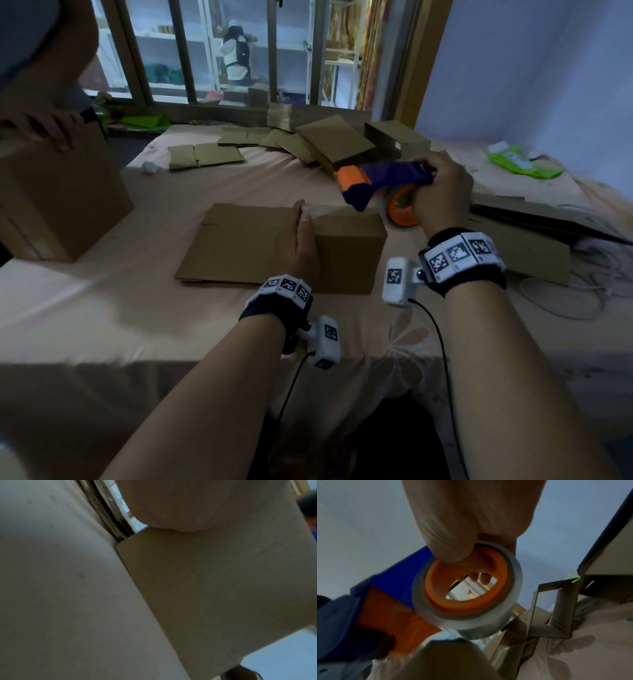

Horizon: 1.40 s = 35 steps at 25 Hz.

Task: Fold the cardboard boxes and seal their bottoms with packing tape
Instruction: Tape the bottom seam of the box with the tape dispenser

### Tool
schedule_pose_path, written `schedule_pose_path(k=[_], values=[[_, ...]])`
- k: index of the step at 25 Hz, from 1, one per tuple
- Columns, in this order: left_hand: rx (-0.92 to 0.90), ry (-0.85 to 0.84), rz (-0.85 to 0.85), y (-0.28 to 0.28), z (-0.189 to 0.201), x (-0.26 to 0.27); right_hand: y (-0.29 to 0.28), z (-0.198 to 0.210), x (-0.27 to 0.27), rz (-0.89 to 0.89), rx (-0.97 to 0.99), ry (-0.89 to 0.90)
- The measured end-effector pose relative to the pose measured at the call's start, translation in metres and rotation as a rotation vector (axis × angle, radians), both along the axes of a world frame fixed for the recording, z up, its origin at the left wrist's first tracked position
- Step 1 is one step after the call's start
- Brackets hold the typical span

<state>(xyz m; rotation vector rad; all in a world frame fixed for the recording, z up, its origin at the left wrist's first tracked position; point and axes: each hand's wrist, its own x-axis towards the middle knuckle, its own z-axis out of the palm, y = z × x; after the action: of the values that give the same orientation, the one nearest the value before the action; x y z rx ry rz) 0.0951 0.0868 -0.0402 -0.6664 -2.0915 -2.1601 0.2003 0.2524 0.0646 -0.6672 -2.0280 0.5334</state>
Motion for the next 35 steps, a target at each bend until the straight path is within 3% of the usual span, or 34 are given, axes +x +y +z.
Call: schedule_pose_path(k=[5, 9, 19, 23, 28, 35], values=[[-0.026, 0.008, 0.007, -0.002, 0.002, 0.001, 0.020, -0.048, 0.013, -0.059, -0.322, 0.009], [0.016, 0.043, 0.041, -0.001, 0.003, 0.000, 0.010, -0.078, 0.001, -0.095, -0.478, 0.215], [-0.002, 0.027, 0.040, 0.001, 0.002, -0.001, 0.018, -0.036, -0.008, -0.024, -0.224, 0.430], [-0.007, 0.041, 0.048, 0.000, 0.004, -0.001, 0.019, -0.069, -0.005, -0.055, -0.331, 0.368], [-0.032, 0.034, 0.028, -0.001, 0.004, 0.000, 0.010, -0.100, -0.011, -0.063, -0.580, 0.468], [-0.033, 0.037, -0.019, -0.006, 0.010, 0.004, 0.011, -0.104, -0.010, -0.067, -0.535, 0.435]])
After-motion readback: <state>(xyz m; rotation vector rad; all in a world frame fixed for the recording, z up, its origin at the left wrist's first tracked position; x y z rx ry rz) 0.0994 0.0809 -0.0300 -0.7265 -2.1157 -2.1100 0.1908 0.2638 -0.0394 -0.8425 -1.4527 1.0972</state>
